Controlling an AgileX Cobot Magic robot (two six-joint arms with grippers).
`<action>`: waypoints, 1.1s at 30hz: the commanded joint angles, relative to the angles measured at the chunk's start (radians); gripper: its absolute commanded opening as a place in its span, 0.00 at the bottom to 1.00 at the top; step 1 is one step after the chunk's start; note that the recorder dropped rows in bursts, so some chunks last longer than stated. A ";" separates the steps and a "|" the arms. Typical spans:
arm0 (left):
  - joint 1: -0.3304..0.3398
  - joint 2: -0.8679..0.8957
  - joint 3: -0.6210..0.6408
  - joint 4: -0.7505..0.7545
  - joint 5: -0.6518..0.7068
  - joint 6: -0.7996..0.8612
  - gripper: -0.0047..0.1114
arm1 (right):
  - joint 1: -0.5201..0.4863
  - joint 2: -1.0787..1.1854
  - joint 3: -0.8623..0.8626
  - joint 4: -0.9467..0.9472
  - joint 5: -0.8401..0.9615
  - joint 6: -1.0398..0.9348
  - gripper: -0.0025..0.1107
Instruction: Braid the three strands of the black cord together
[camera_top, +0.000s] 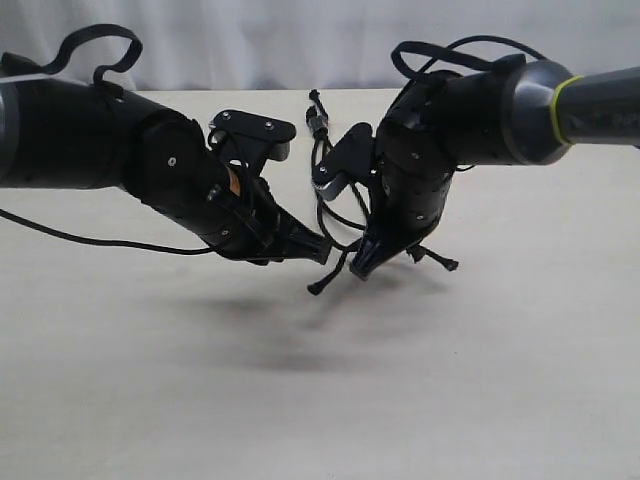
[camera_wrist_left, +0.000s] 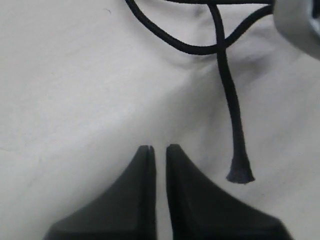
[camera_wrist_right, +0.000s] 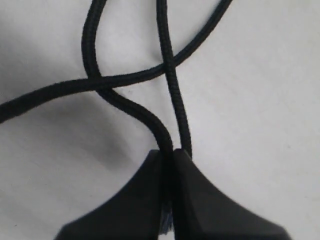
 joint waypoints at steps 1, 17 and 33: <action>-0.002 -0.006 0.002 -0.008 -0.010 -0.001 0.11 | -0.005 -0.007 -0.003 -0.040 -0.061 -0.116 0.06; -0.002 -0.006 0.002 0.000 0.008 -0.001 0.11 | -0.016 0.101 -0.003 -0.142 -0.199 -0.257 0.06; 0.000 0.113 0.005 0.024 0.003 -0.001 0.11 | -0.084 0.157 0.006 0.429 0.019 -0.293 0.06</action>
